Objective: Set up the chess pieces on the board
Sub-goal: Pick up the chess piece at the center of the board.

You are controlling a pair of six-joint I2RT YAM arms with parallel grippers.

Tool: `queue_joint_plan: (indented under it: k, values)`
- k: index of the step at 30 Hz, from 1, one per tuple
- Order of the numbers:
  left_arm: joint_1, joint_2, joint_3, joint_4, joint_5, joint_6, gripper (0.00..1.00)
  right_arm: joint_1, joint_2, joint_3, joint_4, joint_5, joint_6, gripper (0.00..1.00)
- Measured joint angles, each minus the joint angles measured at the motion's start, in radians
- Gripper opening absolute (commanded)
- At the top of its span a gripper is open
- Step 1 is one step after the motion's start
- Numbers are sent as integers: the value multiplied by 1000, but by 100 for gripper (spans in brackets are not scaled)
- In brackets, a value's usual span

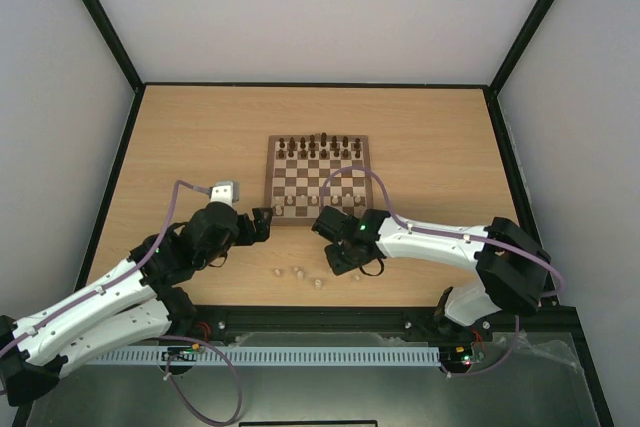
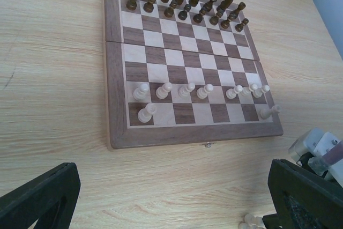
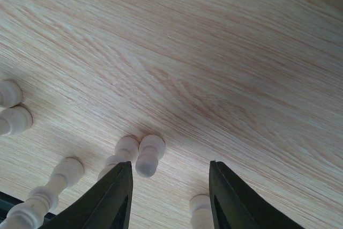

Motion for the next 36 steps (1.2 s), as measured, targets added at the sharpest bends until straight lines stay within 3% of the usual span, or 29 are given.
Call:
queue_joint_plan:
  k: [22, 36]
  values:
    - [9, 5, -5, 5, 0, 0, 99, 12, 67, 0, 31, -6, 3, 32]
    - [10, 15, -5, 11, 0, 0, 99, 12, 106, -7, 50, -11, -1, 22]
